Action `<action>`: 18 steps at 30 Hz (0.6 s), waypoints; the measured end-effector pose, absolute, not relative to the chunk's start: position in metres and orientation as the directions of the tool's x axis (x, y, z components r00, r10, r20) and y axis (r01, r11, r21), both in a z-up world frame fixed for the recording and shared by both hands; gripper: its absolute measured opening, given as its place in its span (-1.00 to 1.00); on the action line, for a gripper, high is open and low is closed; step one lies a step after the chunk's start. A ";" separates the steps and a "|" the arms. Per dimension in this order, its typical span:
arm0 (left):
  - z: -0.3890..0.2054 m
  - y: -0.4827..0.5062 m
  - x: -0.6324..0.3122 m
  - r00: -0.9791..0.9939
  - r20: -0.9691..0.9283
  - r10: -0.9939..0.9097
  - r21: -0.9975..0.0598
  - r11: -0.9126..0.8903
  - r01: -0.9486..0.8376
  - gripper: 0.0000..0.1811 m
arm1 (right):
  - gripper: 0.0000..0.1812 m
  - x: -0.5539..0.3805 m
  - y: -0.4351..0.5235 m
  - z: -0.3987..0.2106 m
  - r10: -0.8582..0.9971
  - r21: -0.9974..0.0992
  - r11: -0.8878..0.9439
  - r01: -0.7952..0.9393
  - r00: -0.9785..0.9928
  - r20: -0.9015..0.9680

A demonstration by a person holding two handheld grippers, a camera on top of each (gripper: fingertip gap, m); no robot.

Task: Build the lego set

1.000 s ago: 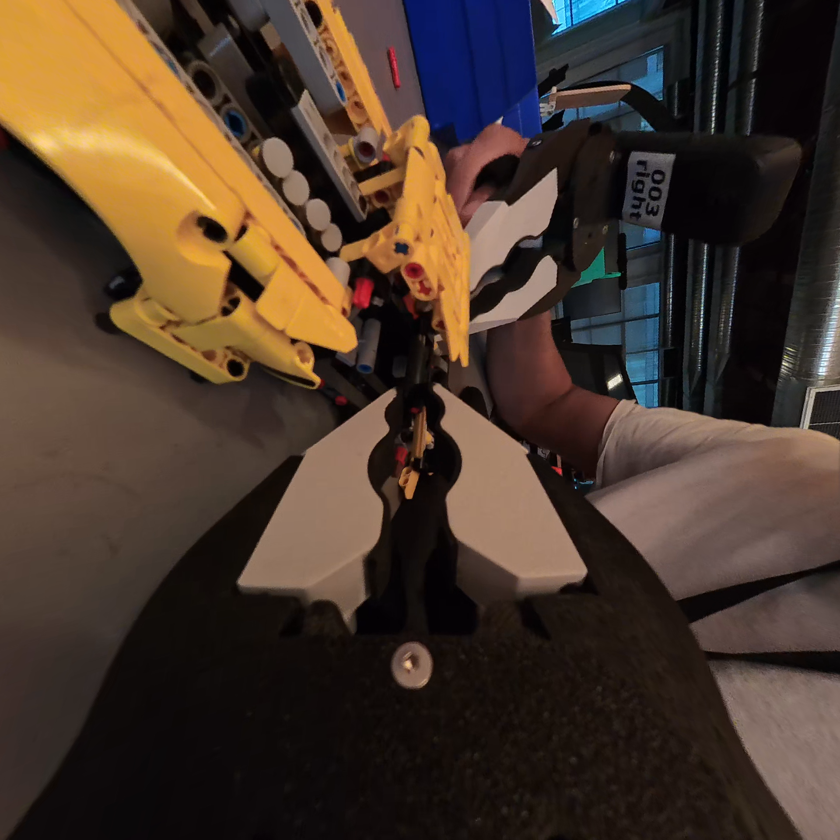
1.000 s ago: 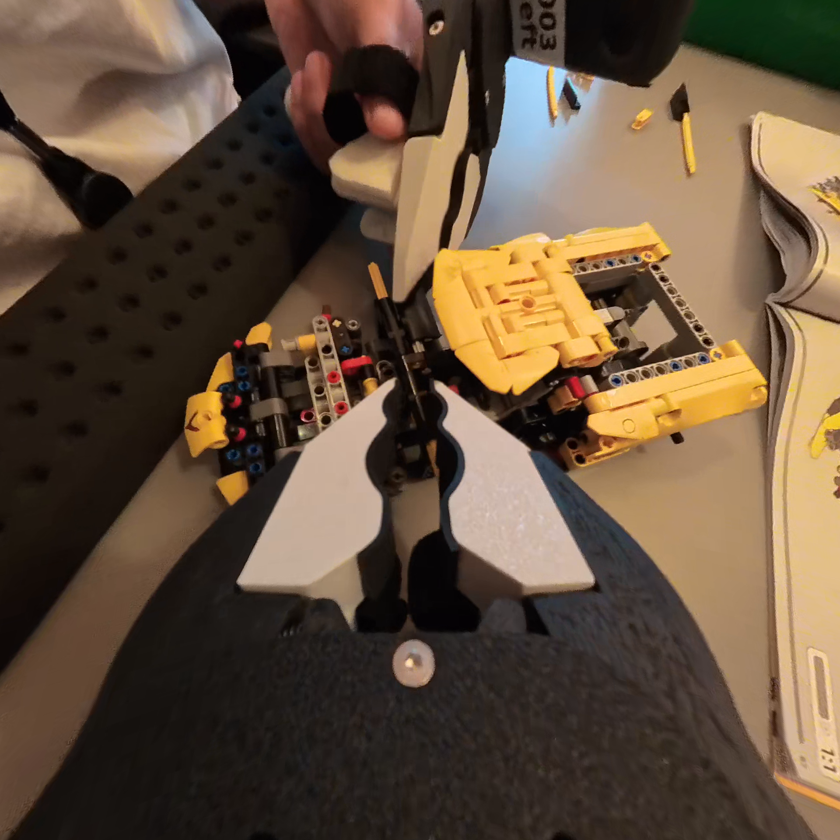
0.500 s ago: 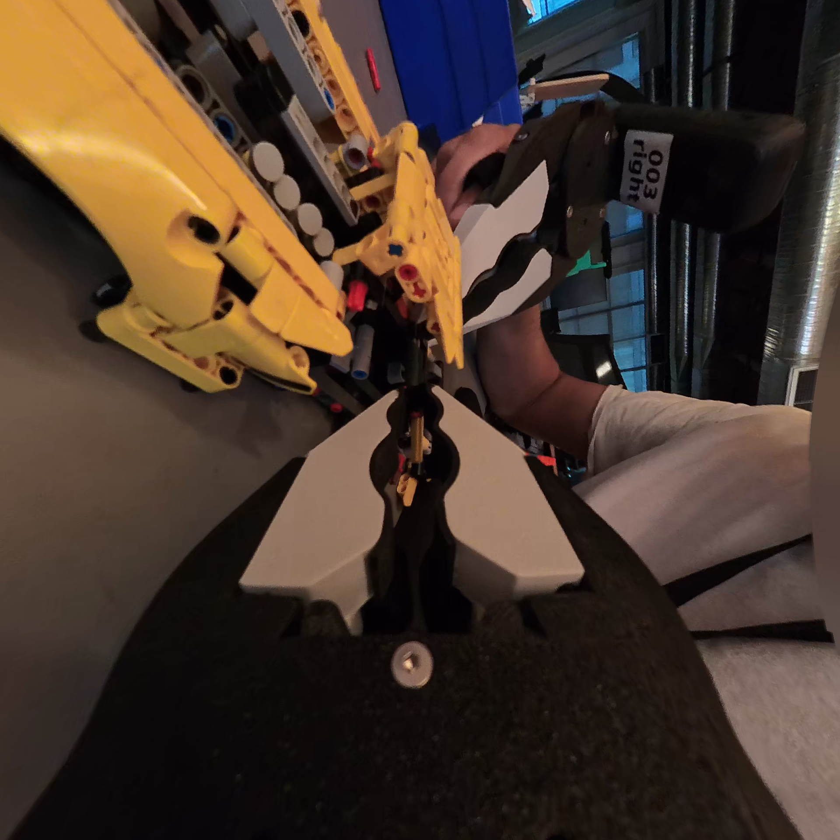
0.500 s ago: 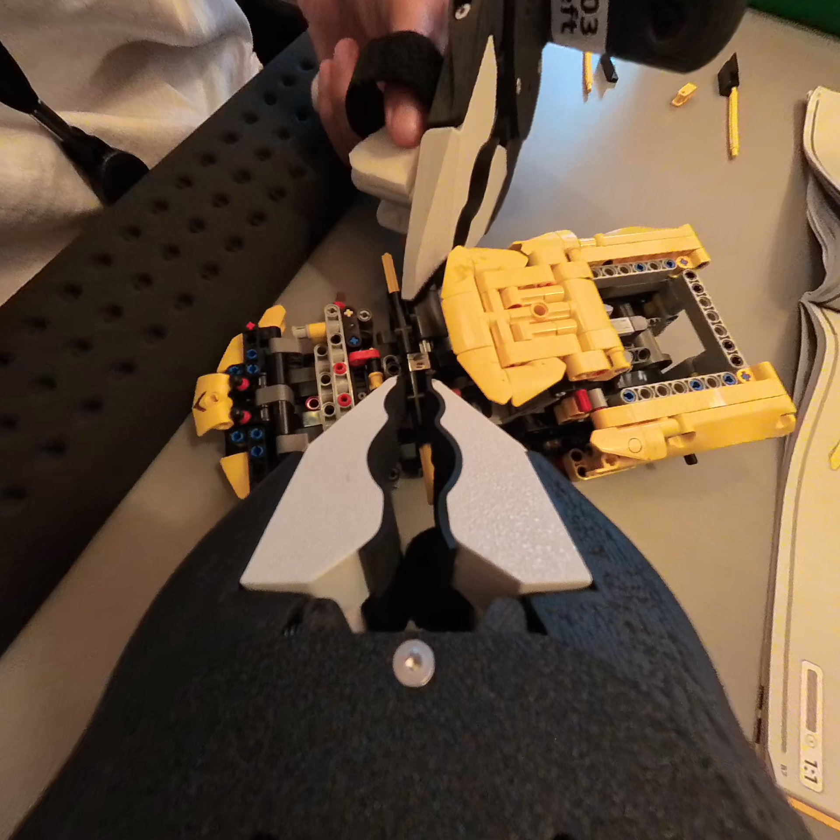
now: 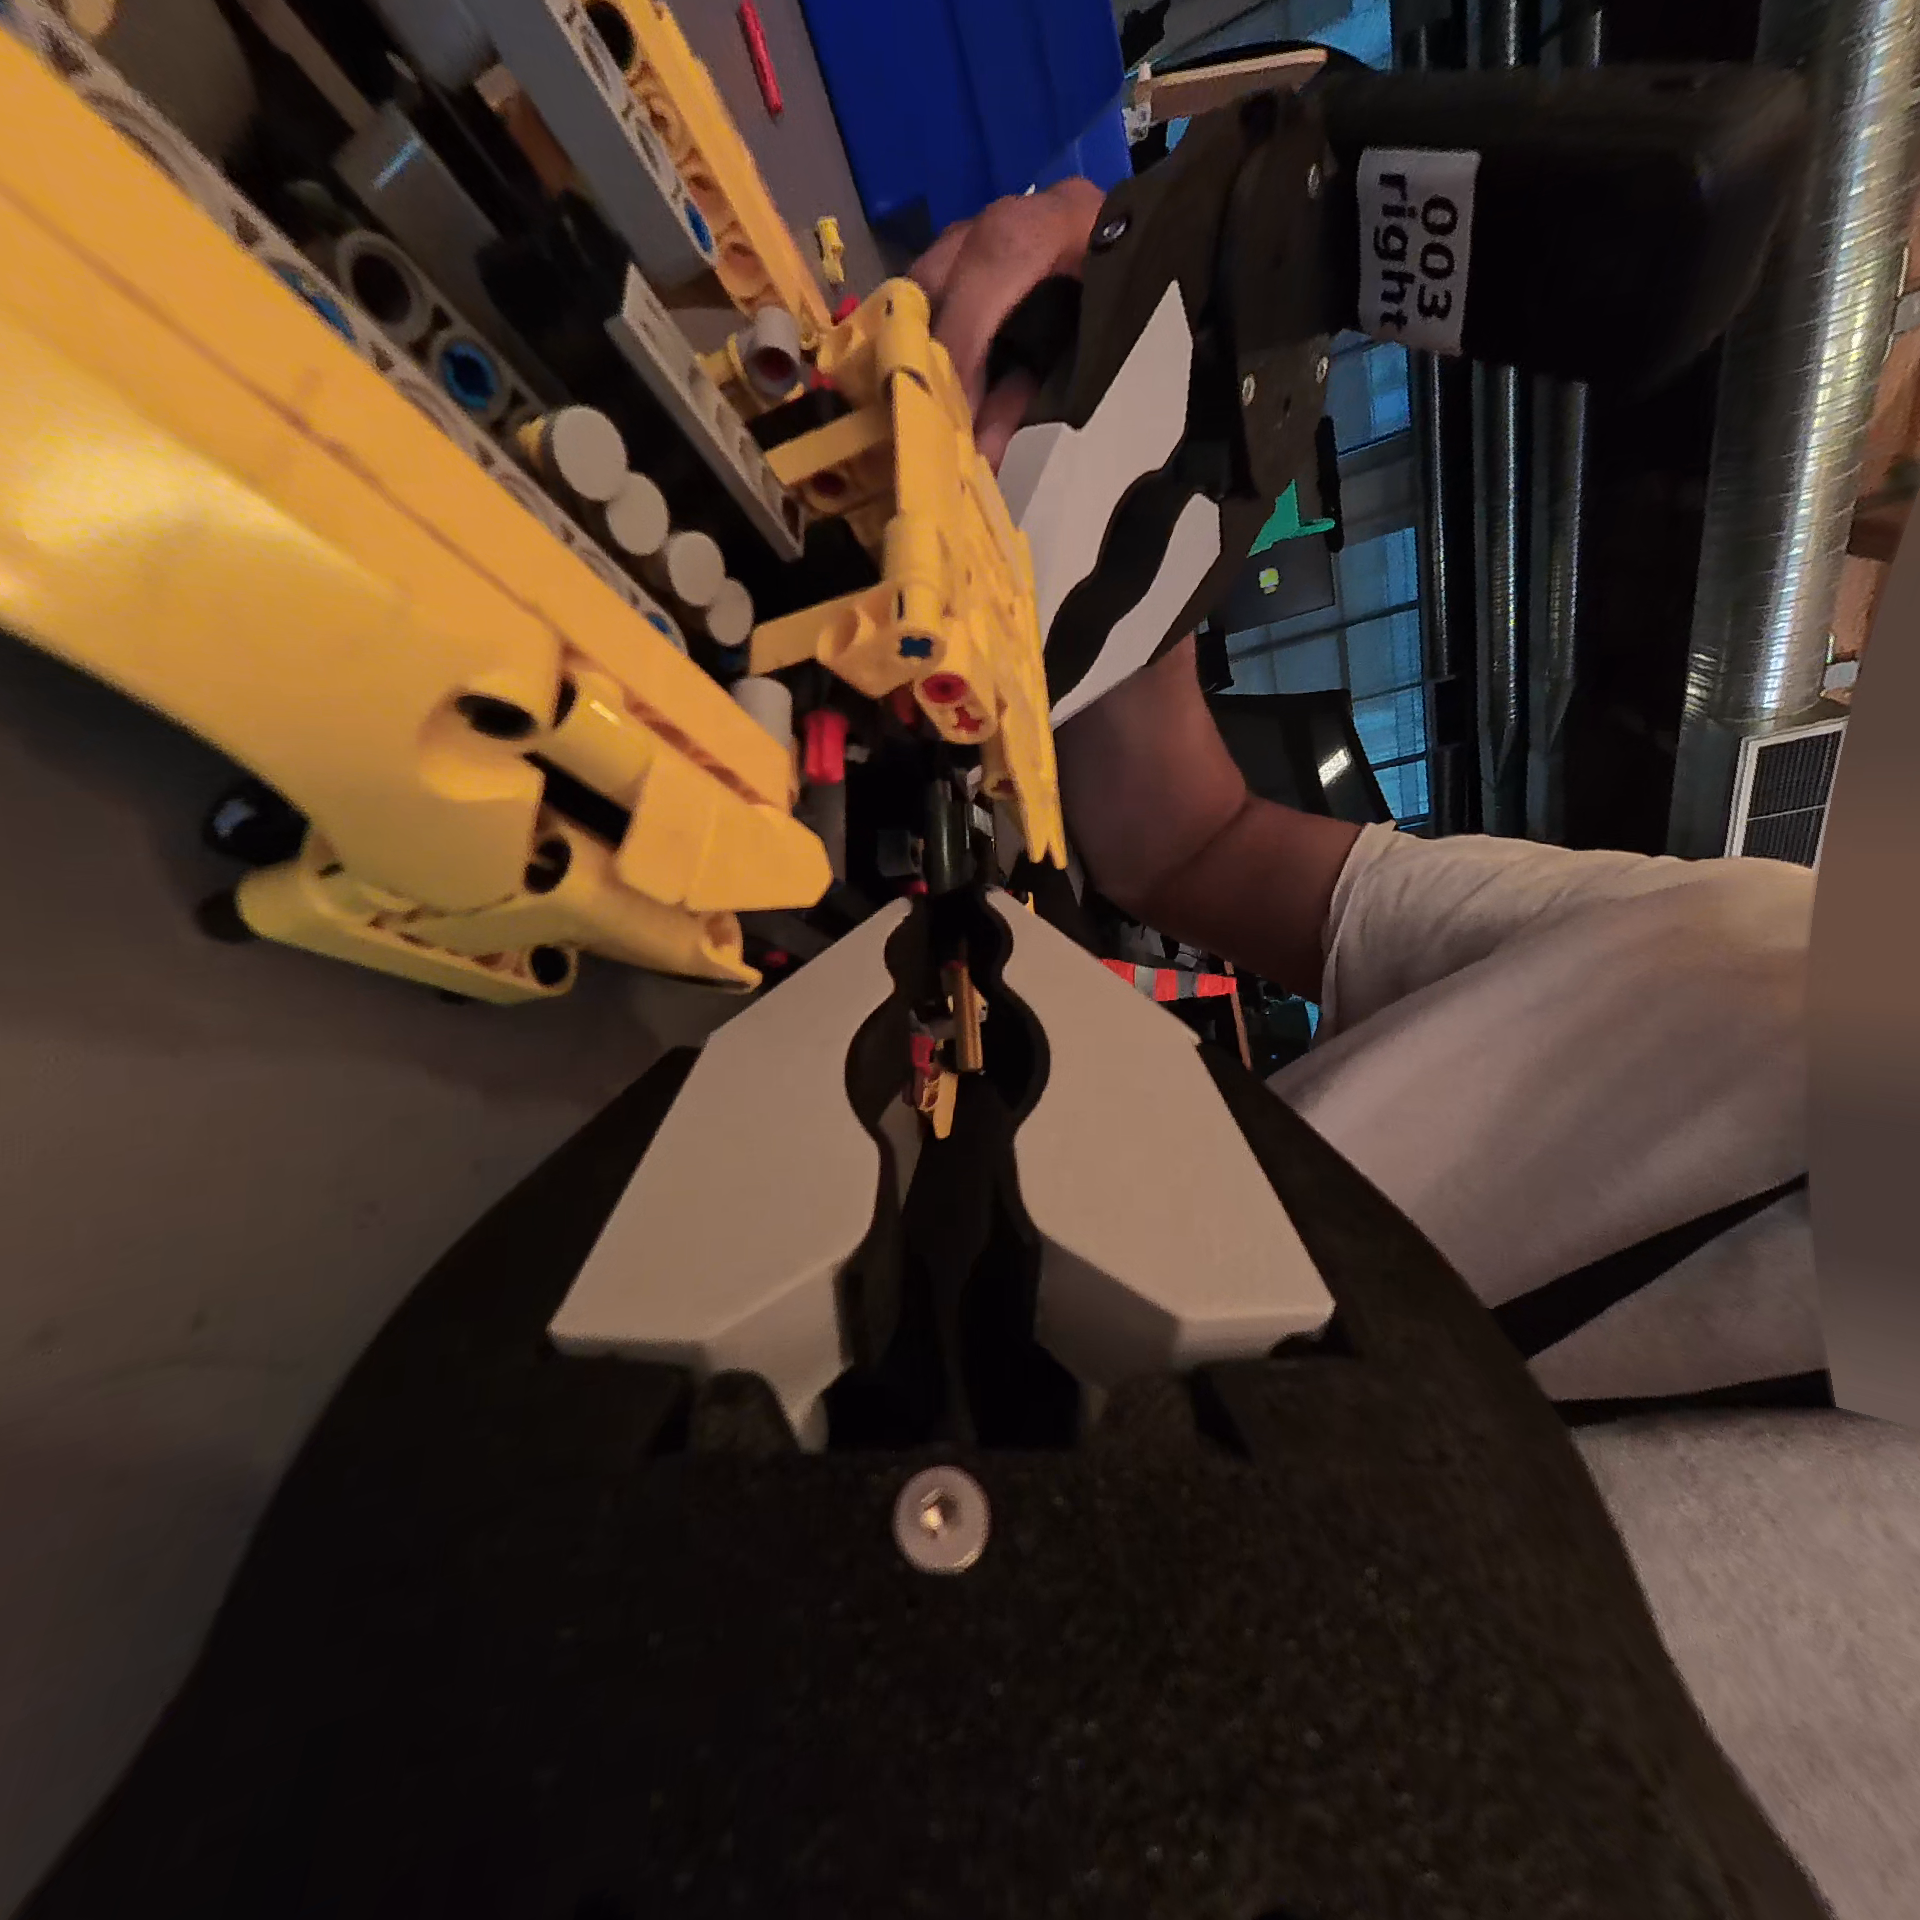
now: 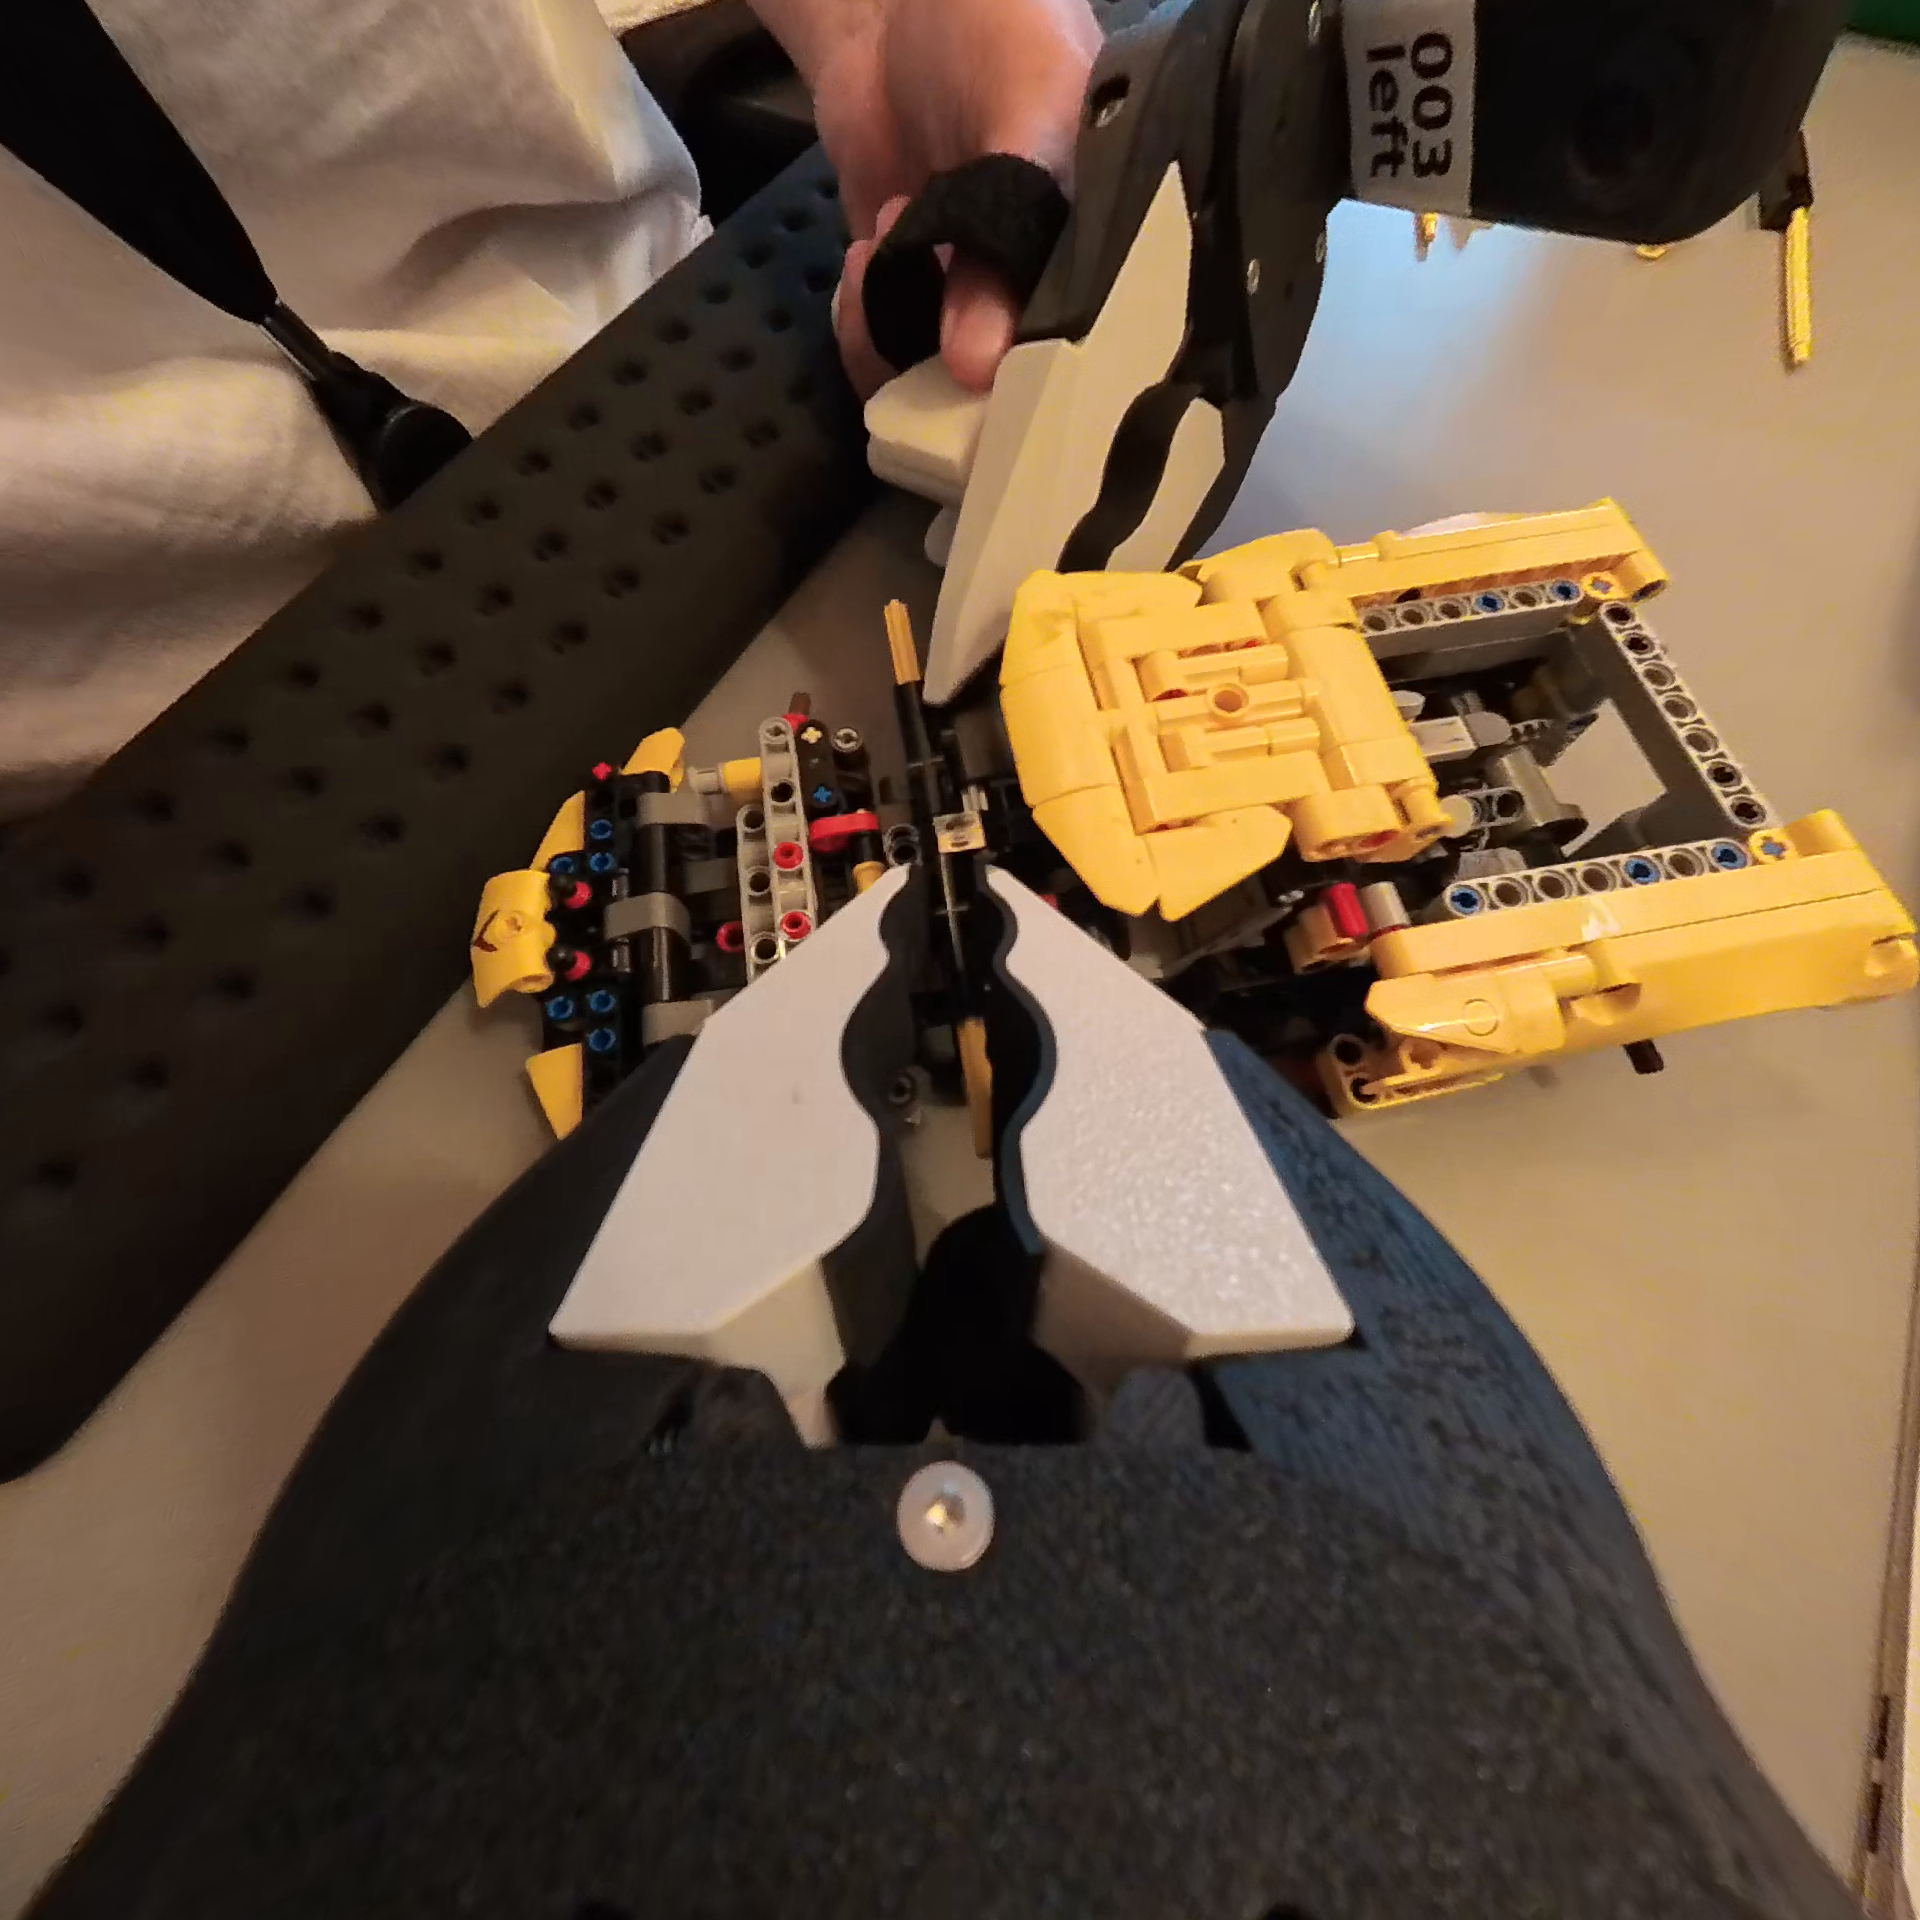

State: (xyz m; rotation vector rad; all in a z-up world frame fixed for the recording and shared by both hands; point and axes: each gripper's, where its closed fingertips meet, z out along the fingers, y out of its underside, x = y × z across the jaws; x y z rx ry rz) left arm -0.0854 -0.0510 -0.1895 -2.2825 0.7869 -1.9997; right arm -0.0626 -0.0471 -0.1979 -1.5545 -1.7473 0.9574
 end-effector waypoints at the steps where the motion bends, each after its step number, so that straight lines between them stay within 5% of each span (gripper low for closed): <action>1: -0.189 -0.051 -0.086 0.059 0.930 -0.363 -0.320 -0.877 -0.359 -0.97 | -0.94 -0.063 -0.047 -0.198 0.991 -0.832 0.048 0.553 -0.129 -0.028; 12: -0.190 -0.049 -0.087 0.059 0.935 -0.350 -0.309 -0.884 -0.352 -0.94 | -0.94 -0.069 -0.041 -0.189 0.997 -0.845 0.074 0.529 -0.037 0.065; 18: -0.190 -0.049 -0.087 0.053 0.944 -0.327 -0.288 -0.888 -0.358 -0.94 | -0.76 -0.067 -0.044 -0.193 0.997 -0.820 0.071 0.569 -0.032 0.064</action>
